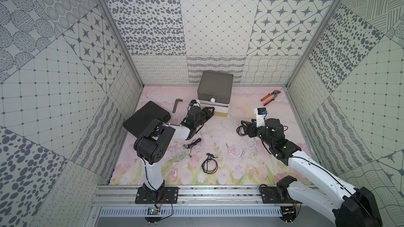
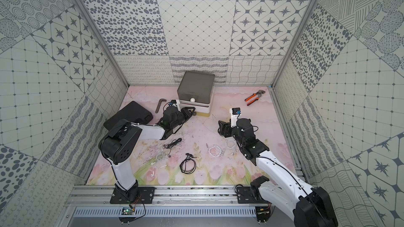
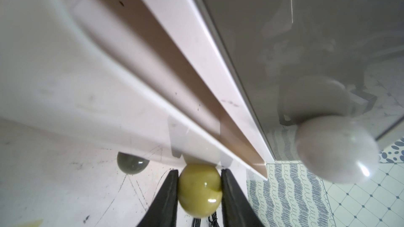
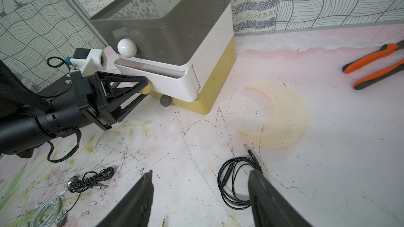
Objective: Place the wired earphones into the drawer by color
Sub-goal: Open the drawer in the storage box.
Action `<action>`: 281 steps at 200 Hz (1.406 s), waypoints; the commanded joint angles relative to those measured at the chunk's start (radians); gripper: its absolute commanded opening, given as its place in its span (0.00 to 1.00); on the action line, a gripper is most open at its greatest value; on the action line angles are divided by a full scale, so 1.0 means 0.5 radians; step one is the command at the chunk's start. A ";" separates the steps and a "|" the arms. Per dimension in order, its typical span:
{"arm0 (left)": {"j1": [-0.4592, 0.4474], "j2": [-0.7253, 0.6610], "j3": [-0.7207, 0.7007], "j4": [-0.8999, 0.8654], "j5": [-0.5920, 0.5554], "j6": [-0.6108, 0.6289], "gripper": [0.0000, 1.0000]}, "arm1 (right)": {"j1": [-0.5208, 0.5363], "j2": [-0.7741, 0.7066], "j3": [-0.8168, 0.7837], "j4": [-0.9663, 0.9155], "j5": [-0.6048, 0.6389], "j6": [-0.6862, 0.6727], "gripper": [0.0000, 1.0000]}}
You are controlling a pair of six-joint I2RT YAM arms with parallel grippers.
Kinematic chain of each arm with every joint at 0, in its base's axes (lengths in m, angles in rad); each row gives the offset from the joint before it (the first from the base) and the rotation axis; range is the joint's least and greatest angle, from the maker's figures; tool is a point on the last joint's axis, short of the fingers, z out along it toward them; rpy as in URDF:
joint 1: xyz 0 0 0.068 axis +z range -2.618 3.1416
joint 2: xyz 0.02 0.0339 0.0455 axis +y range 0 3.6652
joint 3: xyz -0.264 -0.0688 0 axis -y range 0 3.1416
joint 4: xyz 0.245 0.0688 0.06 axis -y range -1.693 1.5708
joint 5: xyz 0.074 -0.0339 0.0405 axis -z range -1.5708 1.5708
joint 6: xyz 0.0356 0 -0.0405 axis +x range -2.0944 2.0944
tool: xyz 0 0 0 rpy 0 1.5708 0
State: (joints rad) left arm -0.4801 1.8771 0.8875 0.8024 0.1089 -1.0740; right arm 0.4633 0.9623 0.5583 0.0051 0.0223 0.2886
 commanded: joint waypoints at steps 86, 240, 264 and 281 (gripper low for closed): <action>-0.091 -0.353 -0.384 0.166 0.028 0.031 0.29 | -0.015 -0.029 -0.021 0.078 0.007 0.018 0.72; -0.157 -0.644 -0.633 -0.044 -0.064 0.094 0.47 | -0.016 -0.023 -0.021 0.070 0.013 0.021 0.72; -0.155 -0.654 -0.637 -0.087 -0.073 0.092 0.61 | -0.017 -0.025 -0.018 0.066 0.011 0.020 0.72; -0.156 -0.677 -0.644 -0.117 -0.076 0.098 0.68 | -0.017 -0.026 -0.018 0.062 0.011 0.020 0.72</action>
State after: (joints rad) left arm -0.5526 1.5593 0.5728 0.7567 0.0803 -1.0561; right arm 0.4587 0.9623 0.5575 0.0040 0.0261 0.2890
